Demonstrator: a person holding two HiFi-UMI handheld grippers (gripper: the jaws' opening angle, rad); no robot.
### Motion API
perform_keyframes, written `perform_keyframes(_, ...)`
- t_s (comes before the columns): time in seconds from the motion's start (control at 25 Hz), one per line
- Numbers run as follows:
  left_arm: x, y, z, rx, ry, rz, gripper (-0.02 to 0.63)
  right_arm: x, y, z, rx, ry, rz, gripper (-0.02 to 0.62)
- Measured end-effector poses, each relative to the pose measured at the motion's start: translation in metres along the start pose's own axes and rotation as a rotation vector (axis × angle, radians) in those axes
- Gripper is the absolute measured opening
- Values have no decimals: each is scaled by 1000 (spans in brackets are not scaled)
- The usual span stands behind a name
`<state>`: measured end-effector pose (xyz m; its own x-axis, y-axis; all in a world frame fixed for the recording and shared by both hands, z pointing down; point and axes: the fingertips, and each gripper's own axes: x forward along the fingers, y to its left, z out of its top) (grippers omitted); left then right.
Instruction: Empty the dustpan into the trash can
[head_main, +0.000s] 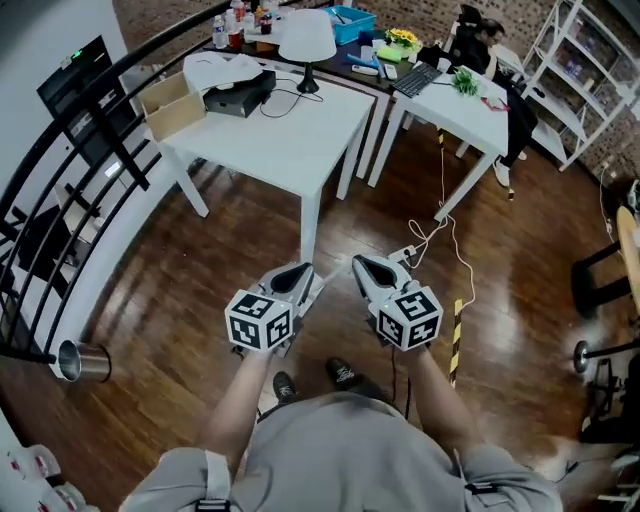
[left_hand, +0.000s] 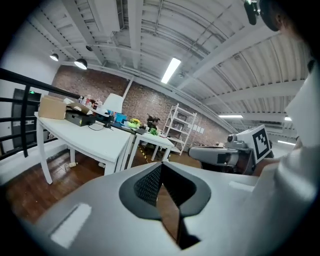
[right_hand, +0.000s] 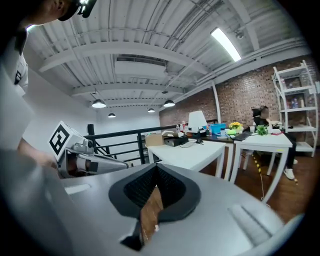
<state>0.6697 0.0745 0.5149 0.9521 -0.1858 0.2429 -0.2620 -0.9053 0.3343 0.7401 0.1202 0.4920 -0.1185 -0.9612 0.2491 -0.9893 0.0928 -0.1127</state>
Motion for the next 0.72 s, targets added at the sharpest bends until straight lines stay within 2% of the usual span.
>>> perform_keyframes(0.2, 13, -9, -29, 62, 84, -56, 5, -4, -21, -64, 108, 77, -124, 0)
perform_keyframes(0.36, 20, -8, -40, 85, 97, -71, 5, 5, -33, -101, 143, 131, -170, 7)
perform_keyframes(0.6, 36, -3, -52, 57, 118, -72, 5, 33, -54, -147, 179, 223, -195, 63)
perform_keyframes(0.72, 42, 5, -60, 44, 145, -46, 5, 50, -67, -168, 207, 258, -218, 125)
